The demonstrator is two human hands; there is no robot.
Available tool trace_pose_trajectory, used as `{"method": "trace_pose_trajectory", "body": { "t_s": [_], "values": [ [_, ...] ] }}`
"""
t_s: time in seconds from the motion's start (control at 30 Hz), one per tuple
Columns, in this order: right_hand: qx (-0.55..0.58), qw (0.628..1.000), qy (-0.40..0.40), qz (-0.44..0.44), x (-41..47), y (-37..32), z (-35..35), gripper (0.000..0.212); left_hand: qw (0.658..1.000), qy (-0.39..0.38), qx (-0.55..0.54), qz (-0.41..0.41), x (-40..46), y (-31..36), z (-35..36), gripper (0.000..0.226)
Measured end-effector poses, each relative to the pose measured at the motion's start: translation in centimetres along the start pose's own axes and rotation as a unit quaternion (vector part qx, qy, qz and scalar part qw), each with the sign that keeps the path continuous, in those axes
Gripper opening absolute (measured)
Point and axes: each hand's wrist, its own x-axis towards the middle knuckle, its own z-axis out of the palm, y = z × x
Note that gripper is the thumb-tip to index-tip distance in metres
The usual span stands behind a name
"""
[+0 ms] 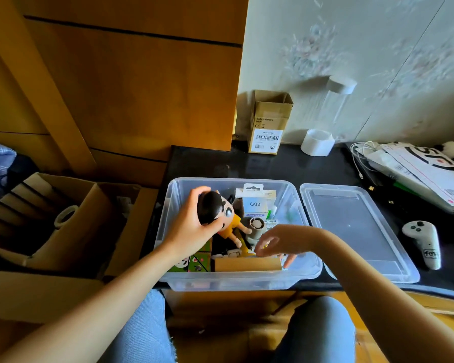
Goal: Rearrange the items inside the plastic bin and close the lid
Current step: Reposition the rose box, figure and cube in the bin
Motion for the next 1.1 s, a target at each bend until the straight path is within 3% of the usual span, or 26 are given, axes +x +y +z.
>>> {"method": "trace_pose_trajectory", "body": {
  "t_s": [0.17,0.33,0.5,0.97,1.1],
  "values": [
    [0.012,0.996,-0.086,-0.017,0.8,-0.6,-0.9,0.04,0.999,-0.002,0.031,-0.007,-0.5,-1.0,0.3,0.06],
    [0.028,0.995,-0.096,-0.015,0.7,0.2,-1.5,0.039,0.999,-0.005,0.051,0.01,-0.4,-1.1,0.4,0.062],
    [-0.029,0.999,-0.036,-0.002,0.6,0.1,-1.9,0.03,0.998,0.006,0.061,0.034,-0.5,-1.1,0.3,0.064],
    [-0.185,0.982,-0.021,-0.026,1.5,-1.1,-0.3,0.039,0.998,-0.004,0.058,0.023,-0.6,-1.1,0.5,0.066],
    [-0.212,0.974,0.058,-0.046,1.4,-0.4,0.2,0.04,0.998,-0.021,0.059,0.032,-0.8,-1.0,0.4,0.067]
  ]
}}
